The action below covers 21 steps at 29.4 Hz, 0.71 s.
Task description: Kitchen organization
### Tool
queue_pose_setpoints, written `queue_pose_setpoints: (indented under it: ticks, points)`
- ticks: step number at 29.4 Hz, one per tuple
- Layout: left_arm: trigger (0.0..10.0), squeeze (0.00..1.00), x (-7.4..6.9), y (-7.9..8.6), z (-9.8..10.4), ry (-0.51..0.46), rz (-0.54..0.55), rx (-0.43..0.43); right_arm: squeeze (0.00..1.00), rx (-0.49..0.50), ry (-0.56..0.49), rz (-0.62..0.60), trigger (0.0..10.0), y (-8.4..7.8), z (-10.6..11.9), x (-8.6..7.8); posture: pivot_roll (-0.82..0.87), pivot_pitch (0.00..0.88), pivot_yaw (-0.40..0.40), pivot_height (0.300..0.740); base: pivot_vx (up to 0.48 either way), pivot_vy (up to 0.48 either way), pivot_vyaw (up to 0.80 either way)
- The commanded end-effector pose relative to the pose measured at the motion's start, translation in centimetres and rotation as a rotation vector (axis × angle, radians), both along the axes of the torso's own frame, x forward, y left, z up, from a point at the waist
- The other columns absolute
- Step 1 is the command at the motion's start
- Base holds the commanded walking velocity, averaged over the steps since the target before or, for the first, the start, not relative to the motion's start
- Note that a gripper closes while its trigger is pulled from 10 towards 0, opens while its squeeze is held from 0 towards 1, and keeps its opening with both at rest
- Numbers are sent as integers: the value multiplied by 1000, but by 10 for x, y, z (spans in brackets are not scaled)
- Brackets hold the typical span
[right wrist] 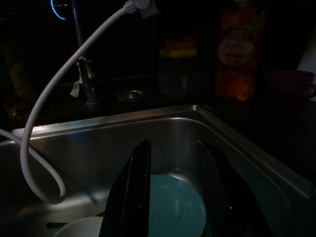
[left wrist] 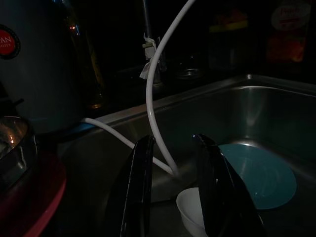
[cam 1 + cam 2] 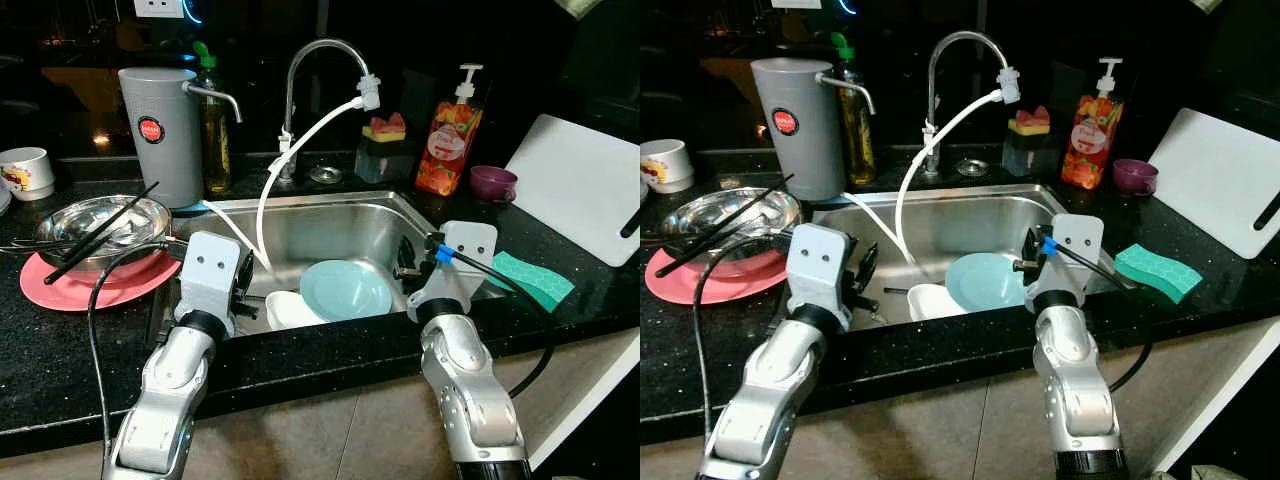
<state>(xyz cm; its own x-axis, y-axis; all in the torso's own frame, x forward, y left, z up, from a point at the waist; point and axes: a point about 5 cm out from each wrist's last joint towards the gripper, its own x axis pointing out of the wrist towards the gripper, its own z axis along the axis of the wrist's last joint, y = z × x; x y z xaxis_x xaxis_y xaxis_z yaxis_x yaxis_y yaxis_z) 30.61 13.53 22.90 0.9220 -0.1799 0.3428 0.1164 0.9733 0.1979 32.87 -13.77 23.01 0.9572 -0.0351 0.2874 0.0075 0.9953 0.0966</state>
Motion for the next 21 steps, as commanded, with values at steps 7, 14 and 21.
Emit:
queue_pose_setpoints:
  ticks: [7,14,21]
  points:
    - [10000,0,1,-1,0,-2,2,4,0,-2,11,5,10000,-1,-2,1,133,67,-59,740,0,0,0]
    - [10000,0,2,-2,0,-4,-2,3,0,0,-1,19,10000,4,2,3,130,61,-61,740,0,0,0]
    - [10000,0,1,-3,-1,-1,-6,5,0,0,9,17,10000,3,-2,2,134,66,-54,740,0,0,0]
